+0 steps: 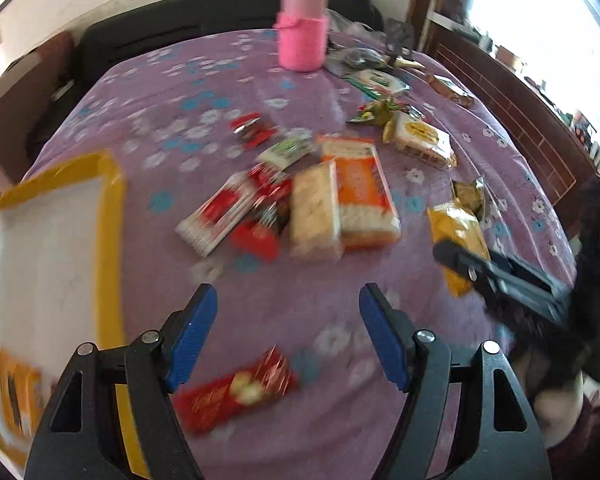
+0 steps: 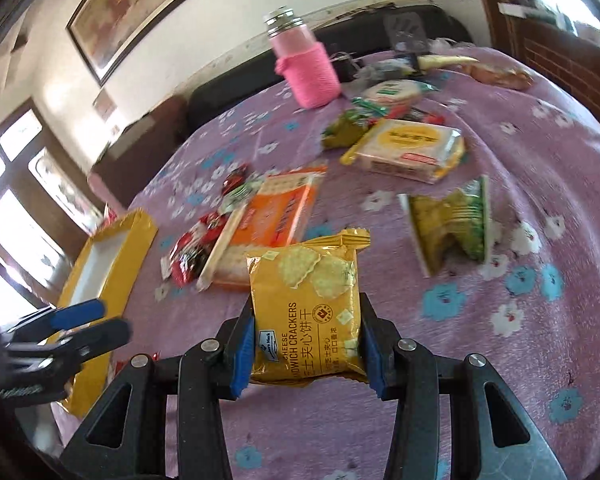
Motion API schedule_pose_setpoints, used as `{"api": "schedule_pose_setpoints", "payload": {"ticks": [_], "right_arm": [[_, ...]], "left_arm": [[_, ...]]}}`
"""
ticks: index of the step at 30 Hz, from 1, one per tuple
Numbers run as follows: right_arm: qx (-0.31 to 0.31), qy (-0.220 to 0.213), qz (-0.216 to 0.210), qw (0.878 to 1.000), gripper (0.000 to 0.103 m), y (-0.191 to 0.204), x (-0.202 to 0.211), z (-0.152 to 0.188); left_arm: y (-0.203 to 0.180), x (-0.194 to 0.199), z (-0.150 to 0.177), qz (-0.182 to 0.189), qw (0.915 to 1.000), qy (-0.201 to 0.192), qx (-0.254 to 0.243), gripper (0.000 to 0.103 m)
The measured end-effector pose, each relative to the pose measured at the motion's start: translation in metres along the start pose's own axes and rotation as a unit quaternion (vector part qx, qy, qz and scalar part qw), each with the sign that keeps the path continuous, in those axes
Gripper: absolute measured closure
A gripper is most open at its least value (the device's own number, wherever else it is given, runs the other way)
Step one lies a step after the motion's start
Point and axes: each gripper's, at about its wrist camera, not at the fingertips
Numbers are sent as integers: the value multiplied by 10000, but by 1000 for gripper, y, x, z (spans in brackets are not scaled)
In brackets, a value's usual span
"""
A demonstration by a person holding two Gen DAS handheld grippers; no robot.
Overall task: Organize snacks
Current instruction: 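Grasp the yellow sandwich cracker bag with the right gripper while the left grasps a cracker stick, then move both held snacks over the yellow tray and release them inside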
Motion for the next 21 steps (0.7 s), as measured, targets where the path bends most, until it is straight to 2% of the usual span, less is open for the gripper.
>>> {"api": "schedule_pose_setpoints", "payload": {"ticks": [4,8,11,13,14,16,17,18,19,21], "right_arm": [[-93,-80,-147,9998,57,-8,4,-2],[-217,-23,-294,9993,57,-13,3,-2],[-295,42,-432,9986,57,-16,2,-2],[-310,62,-468,9984,57,-17,1,-2],[-301,68,-473,9984,57,-17,0,-2],[-272,65,-451,9986,57,-15,0,-2],[-261,64,-442,9987,57,-14,0,-2],[-247,60,-438,9987,57,-14,-1,-2],[-241,55,-427,9988,57,-14,-1,-2],[-234,57,-396,9989,57,-13,-2,-2]], "left_arm": [[-7,-24,-38,326,9994,139,-34,30],[0,-46,-66,533,9982,229,137,30],[2,-62,-74,603,9973,414,106,30],[5,-64,-74,824,9961,310,72,32],[7,-63,-73,916,9955,244,51,37],[8,-57,-70,1217,9925,137,-8,78],[6,-56,-70,1198,9927,117,-6,84],[5,-53,-69,1035,9946,63,-14,95],[3,-51,-68,924,9957,48,-27,96],[3,-51,-66,957,9954,75,-19,96]]}}
Point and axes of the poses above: each gripper's, at about its wrist camera, not at the fingertips, and x roughly against the way its jaws point, y to its left, z to its underside, and after that the axes turned 14 degrees about y, right-handed
